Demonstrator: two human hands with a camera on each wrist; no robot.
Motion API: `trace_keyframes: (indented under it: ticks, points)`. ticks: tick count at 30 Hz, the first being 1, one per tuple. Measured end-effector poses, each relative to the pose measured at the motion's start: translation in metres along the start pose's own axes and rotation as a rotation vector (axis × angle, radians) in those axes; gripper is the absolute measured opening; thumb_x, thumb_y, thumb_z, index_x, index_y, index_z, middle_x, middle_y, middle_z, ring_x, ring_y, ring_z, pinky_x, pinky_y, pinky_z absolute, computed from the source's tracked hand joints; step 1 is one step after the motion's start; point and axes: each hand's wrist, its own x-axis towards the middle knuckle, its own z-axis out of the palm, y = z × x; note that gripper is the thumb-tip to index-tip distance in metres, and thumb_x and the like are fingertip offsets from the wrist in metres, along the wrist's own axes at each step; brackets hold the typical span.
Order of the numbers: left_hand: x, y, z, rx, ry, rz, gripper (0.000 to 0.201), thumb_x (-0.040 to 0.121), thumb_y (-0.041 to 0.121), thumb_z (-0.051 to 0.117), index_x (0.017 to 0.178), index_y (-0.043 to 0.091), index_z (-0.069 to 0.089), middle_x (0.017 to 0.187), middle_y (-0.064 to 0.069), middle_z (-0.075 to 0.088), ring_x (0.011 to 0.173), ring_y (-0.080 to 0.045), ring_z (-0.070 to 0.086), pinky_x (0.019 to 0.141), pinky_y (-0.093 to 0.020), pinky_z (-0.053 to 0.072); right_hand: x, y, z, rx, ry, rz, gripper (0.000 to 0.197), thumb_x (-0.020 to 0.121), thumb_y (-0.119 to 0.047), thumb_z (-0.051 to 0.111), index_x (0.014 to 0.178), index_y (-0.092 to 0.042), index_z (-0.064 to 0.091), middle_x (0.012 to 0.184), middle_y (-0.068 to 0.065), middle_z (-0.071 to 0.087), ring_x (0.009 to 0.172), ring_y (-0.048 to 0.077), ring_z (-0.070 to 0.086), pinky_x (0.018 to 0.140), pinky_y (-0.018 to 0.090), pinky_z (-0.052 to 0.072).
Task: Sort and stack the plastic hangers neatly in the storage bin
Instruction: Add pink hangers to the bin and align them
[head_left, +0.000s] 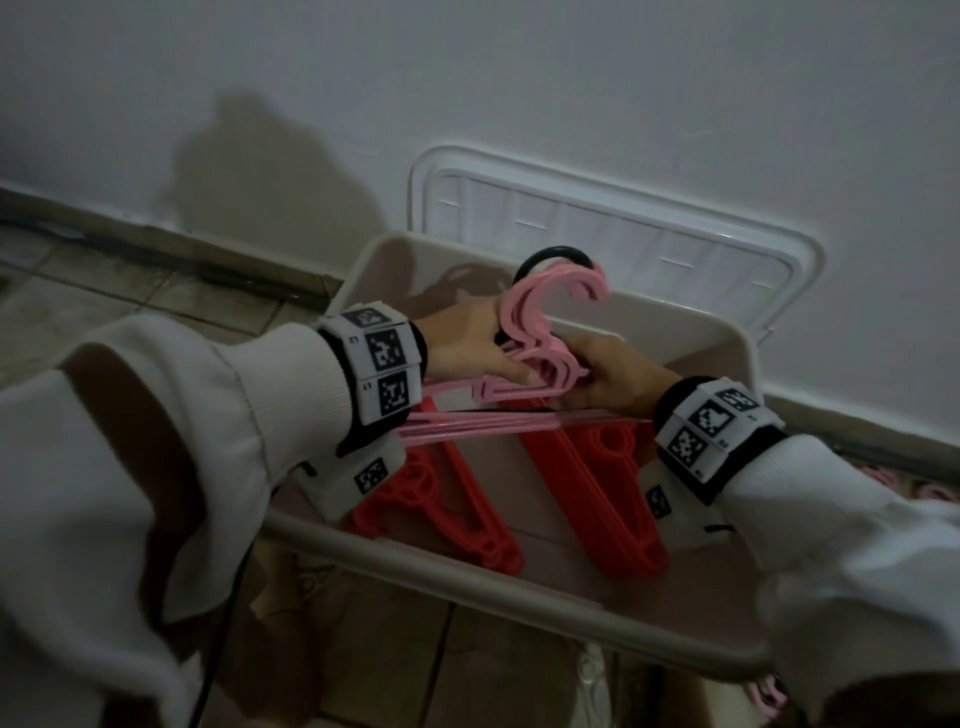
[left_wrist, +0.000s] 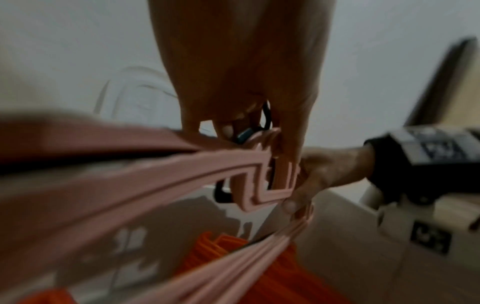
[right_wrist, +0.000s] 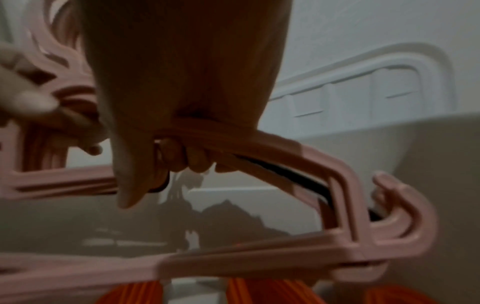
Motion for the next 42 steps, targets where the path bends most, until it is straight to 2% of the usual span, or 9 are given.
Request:
trace_keyframes:
  ticks: [7, 14, 18, 22, 25, 31, 35, 38, 42]
  points:
    - [0.012, 0.000, -0.006, 0.053, -0.065, 0.008, 0.042, 0.080, 0.012, 0.071, 0.119, 0.011, 0.055, 0.118, 0.002, 0.058, 0.108, -0.011, 0.052, 0.095, -0.016, 0.039, -0.001, 0.008, -0.009, 0.143, 0.001, -0.038, 0.062, 0.068, -0.014, 0.081, 0.125, -0.013, 0.056, 0.112, -0.011, 0.057, 0.103, 0.009, 0.054, 0.096, 0.034, 0.045]
    - [0.035, -0.001, -0.006, 0.008, 0.036, 0.015, 0.013, 0.079, 0.000, 0.068, 0.085, 0.007, 0.059, 0.082, -0.001, 0.057, 0.087, -0.013, 0.053, 0.080, -0.027, 0.043, -0.018, -0.008, -0.022, -0.083, 0.104, 0.137, 0.044, 0.080, -0.019, 0.067, 0.122, -0.011, 0.056, 0.117, 0.011, 0.063, 0.109, 0.029, 0.057, 0.088, 0.034, 0.044]
    - [0.043, -0.008, 0.000, 0.009, 0.042, -0.020, 0.029, 0.075, -0.009, 0.067, 0.066, 0.015, 0.053, 0.071, -0.001, 0.057, 0.065, -0.003, 0.055, 0.070, -0.023, 0.046, -0.020, -0.018, -0.004, -0.083, 0.050, 0.227, 0.041, 0.081, -0.017, 0.065, 0.117, -0.001, 0.052, 0.117, 0.018, 0.059, 0.109, 0.033, 0.055, 0.088, 0.032, 0.038]
    - [0.041, -0.023, 0.012, 0.215, -0.029, -0.012, 0.022, 0.070, -0.005, 0.071, 0.075, 0.010, 0.056, 0.081, -0.009, 0.062, 0.084, -0.024, 0.062, 0.079, -0.036, 0.050, -0.011, -0.012, 0.024, 0.030, -0.136, 0.280, 0.066, 0.078, -0.017, 0.072, 0.134, -0.003, 0.040, 0.130, 0.016, 0.053, 0.118, 0.029, 0.051, 0.096, 0.031, 0.040]
    - [0.040, -0.031, 0.017, 0.398, -0.012, 0.006, 0.024, 0.072, 0.002, 0.070, 0.061, 0.013, 0.051, 0.077, -0.011, 0.058, 0.077, -0.022, 0.056, 0.069, -0.024, 0.034, -0.006, -0.006, 0.041, 0.054, -0.129, 0.263, 0.076, 0.074, -0.017, 0.076, 0.138, -0.006, 0.038, 0.134, 0.013, 0.050, 0.122, 0.026, 0.048, 0.094, 0.023, 0.034]
    - [0.041, -0.043, 0.025, 0.522, -0.012, -0.013, 0.020, 0.077, 0.014, 0.068, 0.080, -0.005, 0.064, 0.088, -0.024, 0.067, 0.085, -0.033, 0.063, 0.061, -0.023, 0.027, 0.008, 0.008, 0.062, 0.013, -0.153, 0.273, 0.054, 0.067, -0.029, 0.081, 0.109, -0.002, 0.060, 0.107, 0.013, 0.064, 0.103, 0.028, 0.058, 0.087, 0.030, 0.045]
    - [0.046, -0.060, 0.034, 0.529, -0.042, -0.025, 0.027, 0.074, 0.017, 0.071, 0.093, -0.002, 0.065, 0.093, -0.020, 0.069, 0.091, -0.033, 0.065, 0.071, -0.032, 0.045, 0.007, 0.002, 0.065, -0.071, -0.232, 0.285, 0.038, 0.074, -0.032, 0.076, 0.061, -0.008, 0.048, 0.072, -0.001, 0.048, 0.071, 0.018, 0.044, 0.055, 0.020, 0.027]
    - [0.044, -0.070, 0.038, 0.560, -0.153, -0.050, 0.039, 0.072, 0.015, 0.073, 0.108, 0.005, 0.064, 0.103, -0.016, 0.068, 0.099, -0.031, 0.064, 0.082, -0.035, 0.049, 0.007, 0.001, 0.081, -0.068, -0.296, 0.245, 0.029, 0.079, -0.029, 0.072, 0.089, -0.003, 0.065, 0.091, 0.010, 0.065, 0.083, 0.023, 0.060, 0.068, 0.015, 0.042]
    - [0.034, -0.089, 0.041, 0.613, -0.398, -0.145, 0.046, 0.081, -0.003, 0.056, 0.125, 0.013, 0.059, 0.123, -0.010, 0.060, 0.115, -0.025, 0.056, 0.090, -0.023, 0.039, 0.004, -0.010, 0.101, -0.147, -0.567, 0.229, 0.041, 0.089, -0.014, 0.056, 0.129, -0.004, 0.049, 0.128, 0.016, 0.056, 0.117, 0.028, 0.054, 0.093, 0.030, 0.041]
